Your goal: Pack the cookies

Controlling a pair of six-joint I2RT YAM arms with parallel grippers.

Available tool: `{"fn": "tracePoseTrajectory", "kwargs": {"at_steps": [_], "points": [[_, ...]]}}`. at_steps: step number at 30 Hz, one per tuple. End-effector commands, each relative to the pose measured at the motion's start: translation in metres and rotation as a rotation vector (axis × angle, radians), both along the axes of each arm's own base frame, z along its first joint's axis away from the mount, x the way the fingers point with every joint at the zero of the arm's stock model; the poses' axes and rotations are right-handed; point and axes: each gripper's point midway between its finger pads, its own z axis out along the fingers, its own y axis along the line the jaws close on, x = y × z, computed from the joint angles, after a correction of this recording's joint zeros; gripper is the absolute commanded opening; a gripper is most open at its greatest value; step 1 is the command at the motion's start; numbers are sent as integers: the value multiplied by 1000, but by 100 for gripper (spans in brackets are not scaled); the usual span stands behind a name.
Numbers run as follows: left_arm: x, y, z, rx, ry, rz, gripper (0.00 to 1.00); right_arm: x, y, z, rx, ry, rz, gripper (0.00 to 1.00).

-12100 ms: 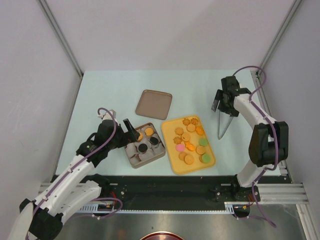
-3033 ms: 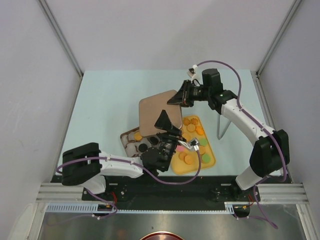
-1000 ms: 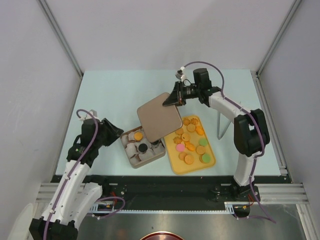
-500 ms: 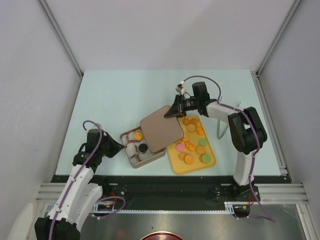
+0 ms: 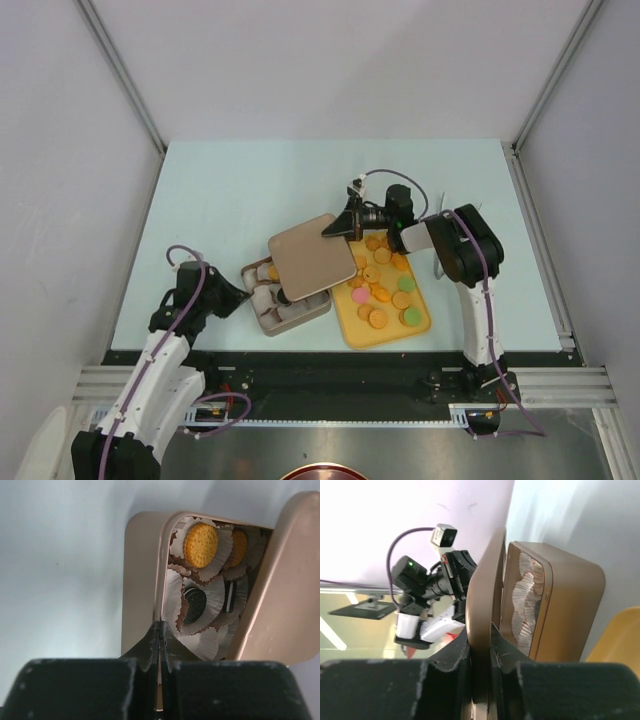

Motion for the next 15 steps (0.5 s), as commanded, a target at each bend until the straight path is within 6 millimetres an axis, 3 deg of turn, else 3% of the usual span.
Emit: {"fn": "tracePoseTrajectory", "kwargs": {"at_steps": [1,11,13,14,15], "points": [[4,2,-5,-15,2,34,0,-7,-6,21,152,1,38,0],[6,3,-19,-7,30,41,1,-11,-7,6,89,-53,51,0],[7,2,-19,-9,24,38,0,-12,-6,-10,18,-1,38,0],[7,2,-21,-10,29,36,0,-10,-8,-9,-5,-136,31,0],[9,2,-20,-13,22,36,1,-9,-9,-13,-43,-156,19,0]]}}
